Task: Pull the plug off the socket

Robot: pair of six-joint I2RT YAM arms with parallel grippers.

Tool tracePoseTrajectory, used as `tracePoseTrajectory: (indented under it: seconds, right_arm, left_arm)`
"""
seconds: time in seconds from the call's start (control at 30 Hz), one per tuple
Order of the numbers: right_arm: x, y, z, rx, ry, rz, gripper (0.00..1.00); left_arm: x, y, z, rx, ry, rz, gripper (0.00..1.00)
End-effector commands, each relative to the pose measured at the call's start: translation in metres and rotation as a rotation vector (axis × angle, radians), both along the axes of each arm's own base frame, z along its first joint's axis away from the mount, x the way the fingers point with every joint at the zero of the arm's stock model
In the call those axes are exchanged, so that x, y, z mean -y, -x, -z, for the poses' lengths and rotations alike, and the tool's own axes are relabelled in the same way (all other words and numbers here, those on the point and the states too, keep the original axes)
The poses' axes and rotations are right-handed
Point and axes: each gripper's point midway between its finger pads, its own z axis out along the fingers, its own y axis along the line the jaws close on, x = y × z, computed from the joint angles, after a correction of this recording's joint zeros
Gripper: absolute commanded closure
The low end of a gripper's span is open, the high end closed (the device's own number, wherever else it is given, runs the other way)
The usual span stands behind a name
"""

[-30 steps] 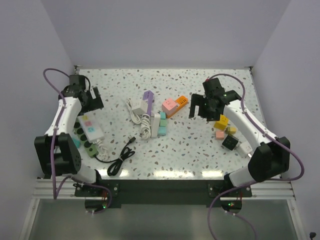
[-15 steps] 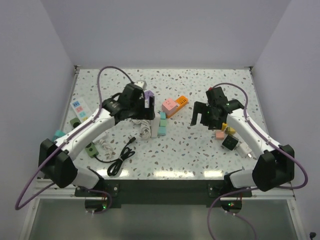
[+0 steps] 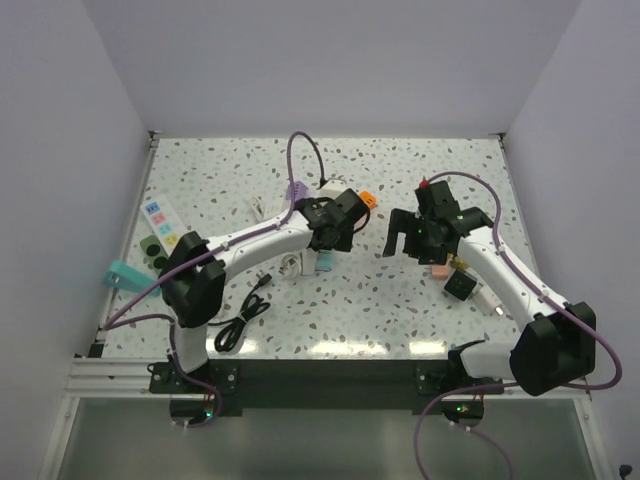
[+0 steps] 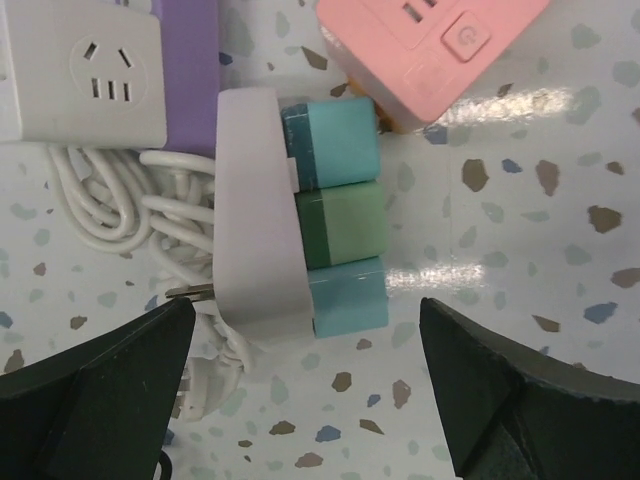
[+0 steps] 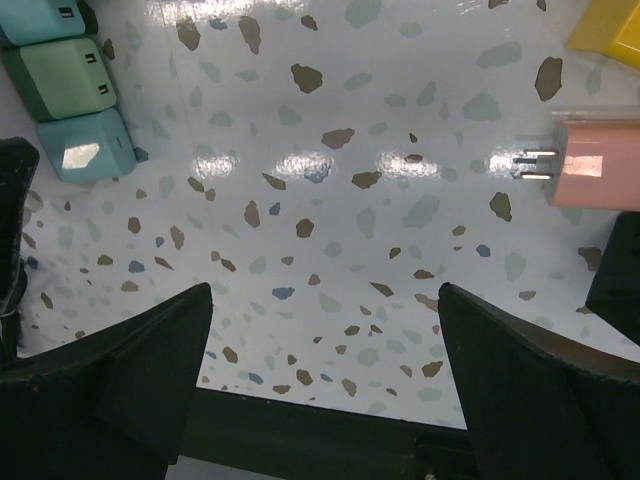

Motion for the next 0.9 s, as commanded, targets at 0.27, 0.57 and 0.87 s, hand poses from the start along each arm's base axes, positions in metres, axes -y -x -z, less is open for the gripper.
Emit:
tracePoseTrajectory:
  seconds: [0.27,0.57,0.87]
  right_arm:
    - [-0.009,-0.005,0.005,0.006,-0.036,-0.036,0.02]
    - [-0.01,-0.006,0.005,0.007,-0.031,-0.061,0.02]
    - [-0.011,-0.005,0.007,0.002,-0.028,-0.086,0.03]
  left_arm:
    - [-0.027,0.023,0.014,0.167,-0.041,-0.219,0.0]
    - [-0.022,0.009,0.014,0.382,0.092,-0.221,0.06]
    - [-0.006,-0.004,0.008,0.487,0.145,-0.134,0.12]
